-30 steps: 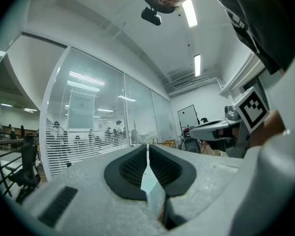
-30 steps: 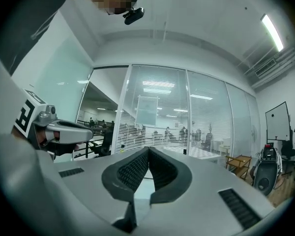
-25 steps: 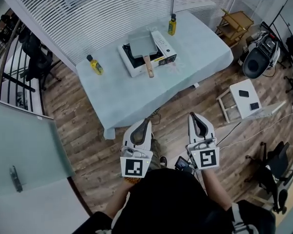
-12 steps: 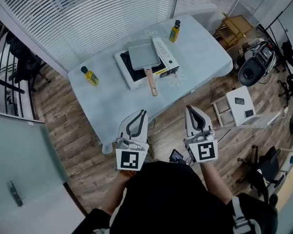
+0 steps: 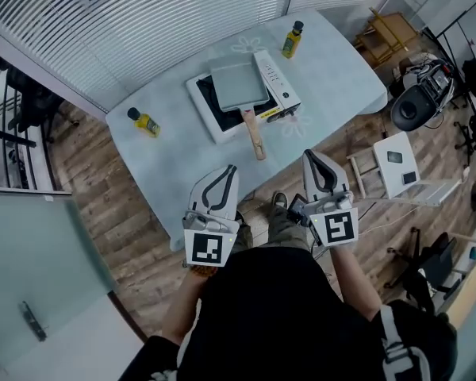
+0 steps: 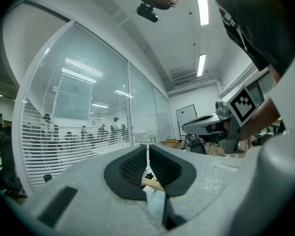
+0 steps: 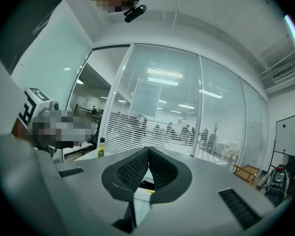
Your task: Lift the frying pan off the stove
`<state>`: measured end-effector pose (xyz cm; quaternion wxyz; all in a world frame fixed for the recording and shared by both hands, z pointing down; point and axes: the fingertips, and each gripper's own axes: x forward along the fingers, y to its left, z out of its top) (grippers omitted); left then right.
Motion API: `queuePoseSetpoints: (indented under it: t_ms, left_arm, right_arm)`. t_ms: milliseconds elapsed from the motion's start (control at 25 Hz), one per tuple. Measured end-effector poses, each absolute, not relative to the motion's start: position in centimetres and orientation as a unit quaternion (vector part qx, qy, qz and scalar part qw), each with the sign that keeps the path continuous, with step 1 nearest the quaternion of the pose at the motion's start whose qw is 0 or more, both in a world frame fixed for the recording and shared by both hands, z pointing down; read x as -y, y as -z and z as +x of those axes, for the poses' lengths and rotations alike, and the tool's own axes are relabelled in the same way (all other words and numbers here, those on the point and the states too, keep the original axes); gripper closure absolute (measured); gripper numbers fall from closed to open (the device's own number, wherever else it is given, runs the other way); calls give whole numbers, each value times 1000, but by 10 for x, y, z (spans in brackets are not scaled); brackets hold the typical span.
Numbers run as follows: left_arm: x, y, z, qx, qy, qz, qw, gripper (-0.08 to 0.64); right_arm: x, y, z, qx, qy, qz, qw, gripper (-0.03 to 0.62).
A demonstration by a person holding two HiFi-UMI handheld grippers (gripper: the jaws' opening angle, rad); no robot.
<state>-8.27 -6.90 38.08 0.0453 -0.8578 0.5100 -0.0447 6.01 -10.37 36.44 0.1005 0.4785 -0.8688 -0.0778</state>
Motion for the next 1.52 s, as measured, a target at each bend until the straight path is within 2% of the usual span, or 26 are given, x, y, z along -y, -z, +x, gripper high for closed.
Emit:
queuePoseSetpoints:
  t_ms: [320, 400, 520, 680, 960, 1000, 1080, 1200, 1520]
  left_arm:
    - [110, -409, -86, -532, 80, -842, 50, 531]
    - [118, -414, -85, -544, 79, -835, 32, 531]
    - [132, -430, -87, -546, 61, -834, -45, 531]
    - [150, -461, -78, -484, -10, -851, -204, 529]
    - [157, -493, -70, -348, -188, -790, -468, 525]
    - [157, -495, -67, -326, -204, -780, -494, 505]
    - [157, -500, -60, -299, -220, -765, -527, 449]
    - [155, -515, -53, -288, -214, -749, -557, 419]
    - [152, -531, -29, -245, -227, -724, -604, 396]
  right_arm:
    - [161, -399, 53, 894, 64, 431, 105, 591]
    - [172, -403, 53, 899, 58, 420, 108, 591]
    - [189, -410, 50, 906, 48, 402, 120, 591]
    - [205, -416, 52, 912, 42, 388, 125, 591]
    - [230, -426, 83, 902, -3, 417, 108, 591]
    - [232, -426, 88, 901, -6, 421, 108, 591]
    - [234, -426, 98, 897, -8, 428, 110, 591]
    - [233, -428, 110, 892, -12, 438, 113, 591]
    - [227, -433, 121, 882, -56, 459, 94, 591]
